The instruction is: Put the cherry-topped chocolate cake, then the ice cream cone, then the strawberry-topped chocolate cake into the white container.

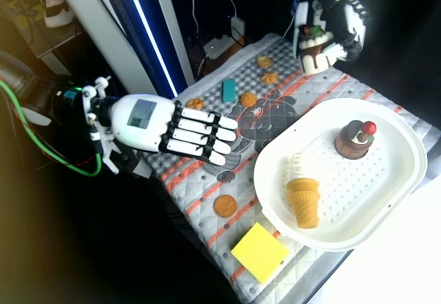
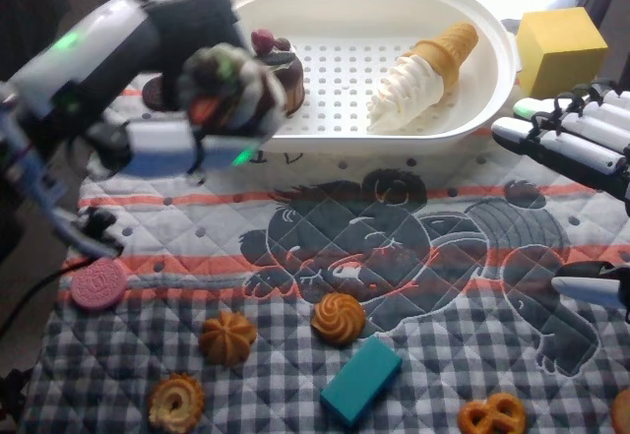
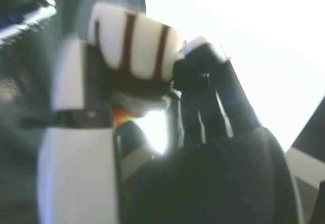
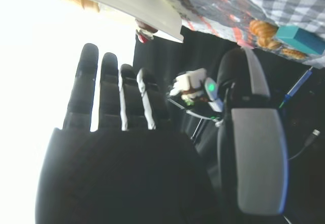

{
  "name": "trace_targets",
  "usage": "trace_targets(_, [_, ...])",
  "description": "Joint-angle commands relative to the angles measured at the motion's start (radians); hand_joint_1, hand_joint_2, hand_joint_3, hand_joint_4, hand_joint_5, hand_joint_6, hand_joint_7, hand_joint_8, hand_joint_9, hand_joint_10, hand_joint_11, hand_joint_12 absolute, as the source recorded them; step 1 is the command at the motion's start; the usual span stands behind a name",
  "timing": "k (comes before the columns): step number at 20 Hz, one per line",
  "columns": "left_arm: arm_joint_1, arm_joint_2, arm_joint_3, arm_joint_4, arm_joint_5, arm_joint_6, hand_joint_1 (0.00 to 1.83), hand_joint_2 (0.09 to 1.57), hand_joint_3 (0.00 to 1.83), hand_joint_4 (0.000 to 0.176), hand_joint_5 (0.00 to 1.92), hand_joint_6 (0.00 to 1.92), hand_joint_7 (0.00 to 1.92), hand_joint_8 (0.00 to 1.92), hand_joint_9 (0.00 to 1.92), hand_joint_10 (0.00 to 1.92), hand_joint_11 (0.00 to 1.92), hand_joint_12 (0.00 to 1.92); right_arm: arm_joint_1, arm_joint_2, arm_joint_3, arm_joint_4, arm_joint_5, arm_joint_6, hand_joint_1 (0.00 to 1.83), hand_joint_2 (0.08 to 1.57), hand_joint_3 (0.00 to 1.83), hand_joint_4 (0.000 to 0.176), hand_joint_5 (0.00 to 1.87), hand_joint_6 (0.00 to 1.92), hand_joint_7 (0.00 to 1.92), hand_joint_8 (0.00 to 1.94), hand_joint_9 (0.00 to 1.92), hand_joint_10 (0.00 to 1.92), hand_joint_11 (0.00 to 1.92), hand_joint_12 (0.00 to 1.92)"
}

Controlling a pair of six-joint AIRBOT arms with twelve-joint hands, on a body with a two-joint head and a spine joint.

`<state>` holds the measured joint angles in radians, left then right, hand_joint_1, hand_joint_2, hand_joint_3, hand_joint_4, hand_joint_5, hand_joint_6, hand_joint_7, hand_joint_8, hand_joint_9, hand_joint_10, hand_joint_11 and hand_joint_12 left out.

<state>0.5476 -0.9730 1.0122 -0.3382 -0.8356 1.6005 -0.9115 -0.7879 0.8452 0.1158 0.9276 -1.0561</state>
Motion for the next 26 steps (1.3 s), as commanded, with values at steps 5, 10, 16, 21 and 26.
trace_targets(5, [-0.144,-0.099,0.142,-0.009,0.13,0.005,1.26,1.26,0.22,0.0,0.52,1.7,0.52,1.73,0.54,1.81,0.53,1.92,-0.001,0.0,0.001,0.003,0.127,0.002,0.65,1.16,0.01,0.0,0.0,0.0,0.0,0.0,0.0,0.25,0.0,0.74])
trace_targets(10, [-0.205,-0.217,0.257,-0.15,0.283,0.182,1.28,1.16,0.41,0.0,0.5,1.64,0.56,1.75,0.59,1.87,0.77,1.92,-0.001,-0.004,0.003,0.003,0.127,0.002,0.66,1.16,0.0,0.0,0.0,0.0,0.0,0.0,0.0,0.3,0.0,0.72])
trace_targets(16, [-0.215,-0.284,0.329,-0.179,0.358,0.182,1.22,1.35,0.0,0.0,0.25,1.34,0.56,1.67,0.37,1.67,0.37,1.92,-0.001,-0.005,0.003,0.003,0.127,0.002,0.66,1.17,0.0,0.0,0.0,0.0,0.0,0.0,0.0,0.26,0.0,0.89])
trace_targets(21, [-0.201,-0.281,0.313,-0.174,0.346,0.182,0.96,1.14,0.0,0.003,0.01,0.78,0.05,0.77,0.01,1.09,0.0,1.7,-0.006,-0.001,0.001,0.004,0.132,0.002,0.68,1.17,0.0,0.0,0.0,0.0,0.0,0.0,0.0,0.29,0.0,0.86])
trace_targets(26, [-0.185,-0.229,0.237,-0.136,0.265,0.182,0.82,1.1,0.0,0.086,0.0,0.49,0.08,0.26,0.0,0.44,0.0,1.05,-0.007,0.006,-0.004,0.006,0.144,0.002,0.69,1.18,0.0,0.0,0.0,0.0,0.0,0.0,0.0,0.28,0.0,0.82])
